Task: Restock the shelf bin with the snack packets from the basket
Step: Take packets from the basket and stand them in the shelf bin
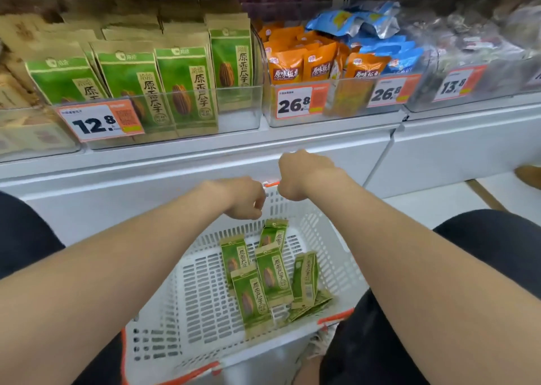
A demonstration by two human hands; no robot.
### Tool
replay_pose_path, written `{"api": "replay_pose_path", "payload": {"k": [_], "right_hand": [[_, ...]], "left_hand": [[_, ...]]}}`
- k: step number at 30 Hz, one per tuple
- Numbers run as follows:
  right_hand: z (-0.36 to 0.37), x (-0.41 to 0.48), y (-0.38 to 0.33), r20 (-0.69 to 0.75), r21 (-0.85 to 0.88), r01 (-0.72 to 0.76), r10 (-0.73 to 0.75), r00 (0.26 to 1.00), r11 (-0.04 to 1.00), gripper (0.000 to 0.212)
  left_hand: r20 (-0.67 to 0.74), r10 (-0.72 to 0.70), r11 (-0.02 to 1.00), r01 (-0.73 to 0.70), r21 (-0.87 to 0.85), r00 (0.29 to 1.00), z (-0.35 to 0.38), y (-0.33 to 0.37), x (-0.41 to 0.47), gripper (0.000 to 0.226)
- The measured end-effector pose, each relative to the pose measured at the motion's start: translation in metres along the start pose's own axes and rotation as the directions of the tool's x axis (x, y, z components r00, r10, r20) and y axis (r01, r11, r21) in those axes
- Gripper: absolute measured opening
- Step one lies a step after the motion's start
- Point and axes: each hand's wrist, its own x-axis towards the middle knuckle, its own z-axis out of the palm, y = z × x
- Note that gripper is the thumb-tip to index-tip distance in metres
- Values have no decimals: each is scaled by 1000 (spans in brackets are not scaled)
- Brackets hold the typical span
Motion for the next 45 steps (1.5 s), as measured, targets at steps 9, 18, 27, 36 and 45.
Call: {"api": "replay_pose_path", "payload": {"k": [9, 18, 27, 36, 45], "right_hand": [[76, 19, -6, 255, -85, 184, -157, 954, 979, 38], [107, 48, -16, 322, -50, 295, -264, 909, 954, 7], [119, 60, -11, 328, -38, 280, -252, 910, 959, 15], [118, 50, -8, 351, -80, 288, -243, 904, 954, 14], [114, 44, -1, 318, 123, 193, -223, 921, 973, 43]], "left_hand": [[253, 23, 999, -16, -31, 967, 113, 10, 53, 26], [450, 59, 984, 25, -178, 891, 190, 4, 68, 57], [325, 68, 930, 58, -363, 943, 196, 7, 71, 34], [192, 84, 878, 18, -478, 978, 193, 2, 61, 25], [-240, -123, 558, -133, -819, 963, 116, -13, 21, 5]]}}
